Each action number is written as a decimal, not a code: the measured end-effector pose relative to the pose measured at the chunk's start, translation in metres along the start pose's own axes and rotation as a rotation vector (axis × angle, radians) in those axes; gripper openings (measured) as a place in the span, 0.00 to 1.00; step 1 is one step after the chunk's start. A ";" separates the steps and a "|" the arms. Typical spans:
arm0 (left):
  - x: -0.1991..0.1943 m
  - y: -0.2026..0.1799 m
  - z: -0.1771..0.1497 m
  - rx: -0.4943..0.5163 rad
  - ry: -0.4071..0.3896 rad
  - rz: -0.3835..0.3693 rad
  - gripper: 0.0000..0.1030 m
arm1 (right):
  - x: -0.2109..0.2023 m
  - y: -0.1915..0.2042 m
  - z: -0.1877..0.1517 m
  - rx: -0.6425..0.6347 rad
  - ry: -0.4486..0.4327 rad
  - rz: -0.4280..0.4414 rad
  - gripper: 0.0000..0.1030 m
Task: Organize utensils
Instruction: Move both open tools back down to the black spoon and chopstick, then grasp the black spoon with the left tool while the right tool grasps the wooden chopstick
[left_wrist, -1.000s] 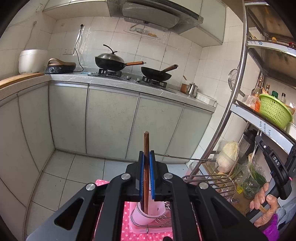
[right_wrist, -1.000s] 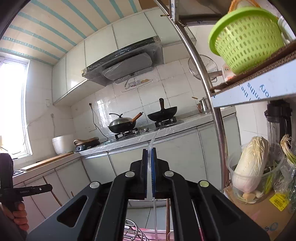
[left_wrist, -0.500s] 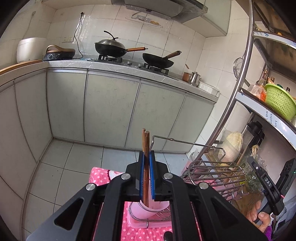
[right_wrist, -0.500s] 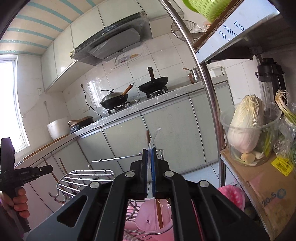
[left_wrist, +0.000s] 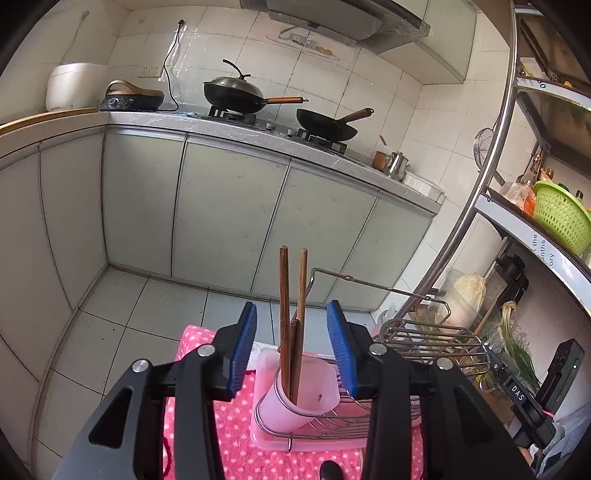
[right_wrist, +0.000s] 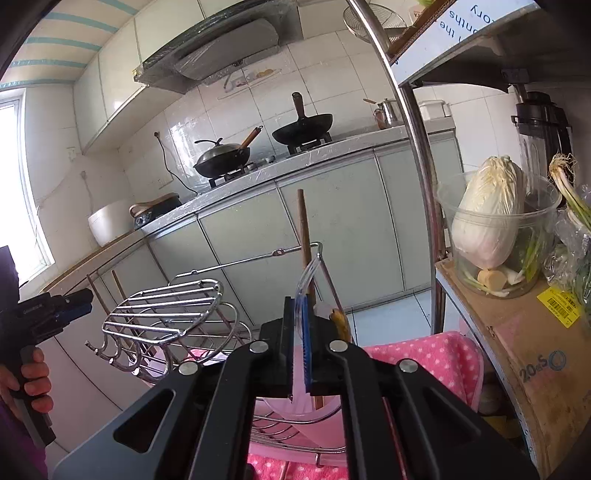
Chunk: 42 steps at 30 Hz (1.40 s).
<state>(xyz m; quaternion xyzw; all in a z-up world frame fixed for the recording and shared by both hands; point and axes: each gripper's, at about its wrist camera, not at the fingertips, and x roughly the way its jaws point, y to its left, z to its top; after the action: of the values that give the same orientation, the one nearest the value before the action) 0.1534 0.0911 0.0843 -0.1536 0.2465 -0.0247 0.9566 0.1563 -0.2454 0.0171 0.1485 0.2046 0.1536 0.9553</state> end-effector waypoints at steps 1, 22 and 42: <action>-0.002 0.000 0.000 0.004 -0.005 0.000 0.42 | 0.000 0.001 0.000 -0.001 0.007 -0.006 0.07; -0.035 0.002 -0.019 0.012 -0.003 -0.010 0.44 | -0.045 0.002 -0.011 0.025 0.001 0.012 0.34; 0.044 -0.050 -0.163 0.042 0.562 -0.094 0.42 | -0.057 0.000 -0.090 0.078 0.309 0.014 0.34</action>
<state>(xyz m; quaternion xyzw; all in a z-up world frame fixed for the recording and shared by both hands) 0.1146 -0.0074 -0.0567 -0.1322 0.4939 -0.1156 0.8516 0.0671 -0.2454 -0.0417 0.1614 0.3536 0.1734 0.9049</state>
